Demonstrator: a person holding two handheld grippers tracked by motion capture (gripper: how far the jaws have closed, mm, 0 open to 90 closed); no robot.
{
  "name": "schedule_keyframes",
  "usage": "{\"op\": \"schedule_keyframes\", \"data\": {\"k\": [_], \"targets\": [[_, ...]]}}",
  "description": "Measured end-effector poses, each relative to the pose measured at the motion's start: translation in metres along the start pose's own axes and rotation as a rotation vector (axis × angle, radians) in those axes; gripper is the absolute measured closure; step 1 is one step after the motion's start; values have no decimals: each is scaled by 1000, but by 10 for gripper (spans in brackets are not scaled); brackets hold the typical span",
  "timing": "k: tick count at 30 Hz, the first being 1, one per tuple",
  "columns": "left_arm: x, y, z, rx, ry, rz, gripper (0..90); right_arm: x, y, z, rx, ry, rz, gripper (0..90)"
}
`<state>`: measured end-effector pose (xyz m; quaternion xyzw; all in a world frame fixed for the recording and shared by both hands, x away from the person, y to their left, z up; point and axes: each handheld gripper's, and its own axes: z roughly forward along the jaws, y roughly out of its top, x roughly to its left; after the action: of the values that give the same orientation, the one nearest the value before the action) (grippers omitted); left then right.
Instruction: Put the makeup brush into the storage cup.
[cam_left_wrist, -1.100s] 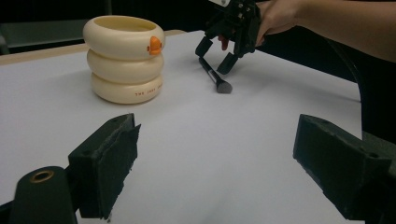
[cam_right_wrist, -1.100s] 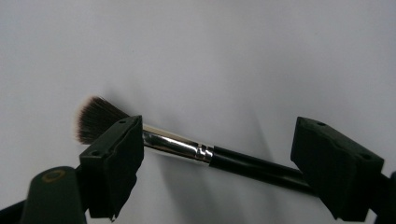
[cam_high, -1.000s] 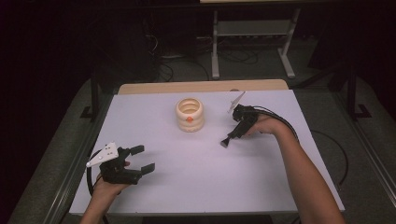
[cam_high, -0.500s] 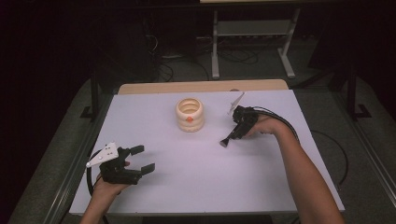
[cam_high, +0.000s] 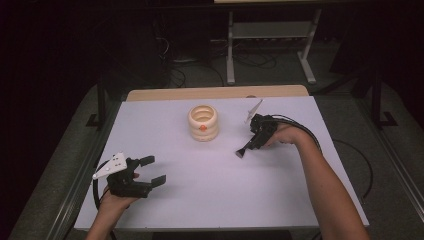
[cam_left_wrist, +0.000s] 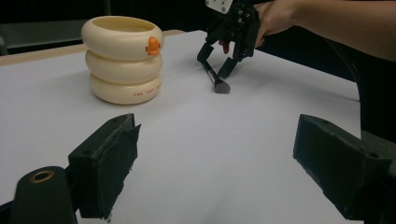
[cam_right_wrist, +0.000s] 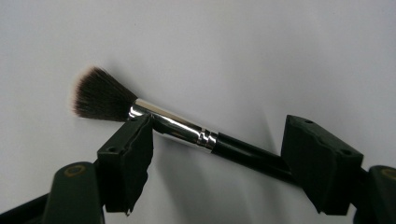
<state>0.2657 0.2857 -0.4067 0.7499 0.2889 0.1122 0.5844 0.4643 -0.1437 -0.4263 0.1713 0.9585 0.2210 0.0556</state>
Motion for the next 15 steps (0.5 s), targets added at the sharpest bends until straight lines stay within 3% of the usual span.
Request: {"op": "schedule_keyframes", "data": {"k": [15], "targets": [[0,0,0,0,-1,0,133,3,0,-3,27,5,-26,323]]}}
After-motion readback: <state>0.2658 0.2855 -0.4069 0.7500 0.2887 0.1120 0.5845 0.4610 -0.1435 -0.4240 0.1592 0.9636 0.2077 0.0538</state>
